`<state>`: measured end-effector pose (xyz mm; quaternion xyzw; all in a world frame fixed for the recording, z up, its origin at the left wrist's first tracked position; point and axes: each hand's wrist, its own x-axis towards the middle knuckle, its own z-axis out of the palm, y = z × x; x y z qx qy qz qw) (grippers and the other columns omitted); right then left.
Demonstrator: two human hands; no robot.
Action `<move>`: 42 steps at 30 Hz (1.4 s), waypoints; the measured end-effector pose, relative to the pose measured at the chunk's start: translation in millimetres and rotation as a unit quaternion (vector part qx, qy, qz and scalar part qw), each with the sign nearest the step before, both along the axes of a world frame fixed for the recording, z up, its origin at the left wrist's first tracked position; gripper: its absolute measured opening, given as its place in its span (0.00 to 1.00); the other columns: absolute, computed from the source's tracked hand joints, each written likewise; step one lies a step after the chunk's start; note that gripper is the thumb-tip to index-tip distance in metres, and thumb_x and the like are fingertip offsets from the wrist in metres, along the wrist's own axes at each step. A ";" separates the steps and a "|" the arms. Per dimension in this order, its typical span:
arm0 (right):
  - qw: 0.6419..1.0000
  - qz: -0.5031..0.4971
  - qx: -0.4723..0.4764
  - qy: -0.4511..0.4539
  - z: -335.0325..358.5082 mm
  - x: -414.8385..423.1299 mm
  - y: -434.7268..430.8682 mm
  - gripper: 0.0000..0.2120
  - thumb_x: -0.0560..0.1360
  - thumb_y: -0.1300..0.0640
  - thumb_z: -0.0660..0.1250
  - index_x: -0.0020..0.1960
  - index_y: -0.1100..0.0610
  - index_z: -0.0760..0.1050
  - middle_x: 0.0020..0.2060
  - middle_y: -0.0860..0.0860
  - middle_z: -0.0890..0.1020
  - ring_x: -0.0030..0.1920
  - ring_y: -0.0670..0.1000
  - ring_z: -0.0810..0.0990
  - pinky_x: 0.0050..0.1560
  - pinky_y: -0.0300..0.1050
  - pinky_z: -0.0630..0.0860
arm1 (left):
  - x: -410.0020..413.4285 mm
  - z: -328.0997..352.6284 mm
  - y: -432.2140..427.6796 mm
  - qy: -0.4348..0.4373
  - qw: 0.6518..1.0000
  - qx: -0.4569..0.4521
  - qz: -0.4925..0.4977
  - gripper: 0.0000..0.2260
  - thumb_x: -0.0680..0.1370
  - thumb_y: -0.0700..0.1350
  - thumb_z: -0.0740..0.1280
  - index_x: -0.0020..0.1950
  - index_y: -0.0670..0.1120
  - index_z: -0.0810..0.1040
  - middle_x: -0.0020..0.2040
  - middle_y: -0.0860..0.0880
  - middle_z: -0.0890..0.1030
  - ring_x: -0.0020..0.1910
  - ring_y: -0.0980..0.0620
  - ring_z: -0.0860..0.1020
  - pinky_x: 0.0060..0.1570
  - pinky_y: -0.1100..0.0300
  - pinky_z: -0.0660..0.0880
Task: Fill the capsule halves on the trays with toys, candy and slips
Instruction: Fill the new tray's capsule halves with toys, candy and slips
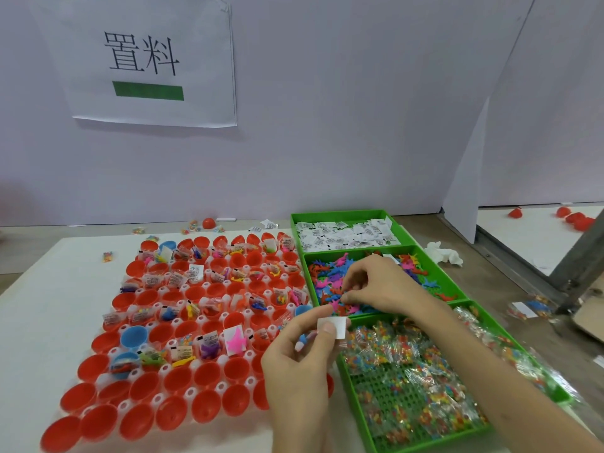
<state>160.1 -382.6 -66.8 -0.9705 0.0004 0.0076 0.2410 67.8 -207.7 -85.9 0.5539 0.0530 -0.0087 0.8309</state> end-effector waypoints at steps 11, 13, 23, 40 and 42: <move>0.979 -0.055 0.158 -0.113 9.3 -21.1 -6.0 0.04 0.71 0.59 0.78 0.39 0.52 0.84 0.34 0.47 0.86 0.37 0.42 0.84 0.42 0.35 0.79 | 0.9 -2.8 0.6 0.005 0.999 -0.020 0.034 0.11 0.75 0.34 0.73 0.40 0.50 0.88 0.44 0.52 0.87 0.40 0.53 0.86 0.36 0.65 0.80; 0.940 -0.028 0.323 -0.110 22.0 -34.6 -0.9 0.04 0.69 0.59 0.78 0.39 0.53 0.85 0.36 0.50 0.86 0.37 0.46 0.85 0.41 0.35 0.79 | 2.5 -5.1 1.1 0.003 0.998 -0.027 0.048 0.10 0.74 0.35 0.73 0.39 0.50 0.88 0.45 0.50 0.87 0.42 0.52 0.86 0.36 0.65 0.80; 0.876 0.105 0.471 -0.023 30.4 -74.8 36.9 0.05 0.67 0.56 0.79 0.43 0.52 0.85 0.38 0.53 0.85 0.37 0.50 0.84 0.41 0.38 0.79 | 3.4 -4.6 2.9 -0.051 0.994 -0.032 0.086 0.05 0.64 0.49 0.76 0.38 0.51 0.86 0.38 0.49 0.85 0.36 0.55 0.83 0.37 0.64 0.80; 0.944 0.067 0.319 -0.049 24.7 -73.5 34.8 0.02 0.72 0.49 0.76 0.44 0.46 0.85 0.40 0.50 0.86 0.45 0.55 0.84 0.50 0.56 0.82 | 0.1 1.5 3.3 -0.062 0.995 -0.022 0.073 0.07 0.69 0.46 0.71 0.45 0.53 0.88 0.45 0.47 0.87 0.44 0.51 0.86 0.42 0.61 0.82; 0.937 0.063 0.337 -0.068 23.0 -71.8 34.7 0.02 0.73 0.52 0.76 0.43 0.48 0.84 0.39 0.51 0.85 0.43 0.55 0.83 0.48 0.50 0.81 | -1.1 4.1 4.2 -0.068 0.996 -0.035 0.056 0.09 0.70 0.47 0.71 0.47 0.54 0.88 0.46 0.48 0.87 0.44 0.52 0.86 0.42 0.62 0.82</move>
